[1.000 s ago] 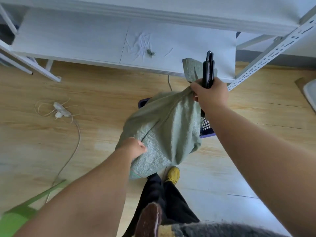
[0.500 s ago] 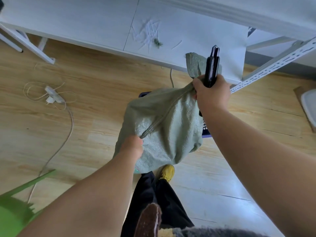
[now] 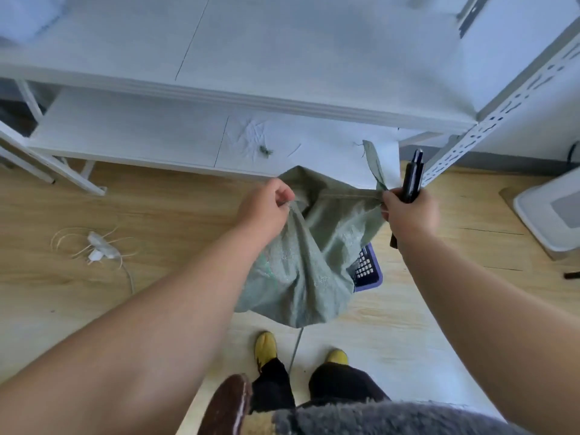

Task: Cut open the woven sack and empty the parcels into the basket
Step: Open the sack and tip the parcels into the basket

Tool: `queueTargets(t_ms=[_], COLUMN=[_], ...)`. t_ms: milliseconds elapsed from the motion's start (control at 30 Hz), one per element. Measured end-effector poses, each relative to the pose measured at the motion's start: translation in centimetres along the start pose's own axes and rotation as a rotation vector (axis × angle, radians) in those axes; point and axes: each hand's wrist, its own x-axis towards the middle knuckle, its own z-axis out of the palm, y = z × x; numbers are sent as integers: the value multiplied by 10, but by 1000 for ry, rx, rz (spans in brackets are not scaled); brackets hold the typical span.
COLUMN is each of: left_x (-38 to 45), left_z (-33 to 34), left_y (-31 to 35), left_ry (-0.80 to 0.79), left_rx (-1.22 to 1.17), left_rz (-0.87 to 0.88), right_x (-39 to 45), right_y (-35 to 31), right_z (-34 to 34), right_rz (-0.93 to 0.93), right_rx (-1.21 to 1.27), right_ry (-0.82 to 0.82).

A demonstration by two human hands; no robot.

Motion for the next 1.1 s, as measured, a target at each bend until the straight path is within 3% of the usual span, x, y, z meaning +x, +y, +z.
queueTargets(t_ms=[133, 300, 467, 533, 667, 733, 867, 933, 1033, 1100], left_x=[6, 7, 3, -4, -17, -21, -30, -28, -25, -29], left_z=[3, 32, 42, 47, 64, 67, 53, 41, 24, 23], left_y=[60, 108, 159, 168, 187, 195, 196, 180, 142, 119], left_ry=[106, 103, 405, 443, 132, 45, -28, -56, -42, -96], left_rx=[-58, -14, -171, -229, -162, -163, -107, 90, 590, 532], left_rz=[140, 207, 224, 214, 246, 256, 262, 207, -50, -226], right_x=[24, 56, 70, 69, 50, 42, 41, 46, 50, 48], right_y=[-6, -17, -15, -19, -30, -34, -35, -36, -37, -41], right_z=[-38, -83, -119, -124, -118, -111, -94, -86, -80, -77], right_rz=[-3, -74, -96, -152, -313, -300, -231, -221, -210, -202], right_rx=[111, 169, 182, 204, 187, 171, 87, 65, 50, 57], right_ry=[112, 147, 78, -19, -543, -686, -628, -528, -486, -535])
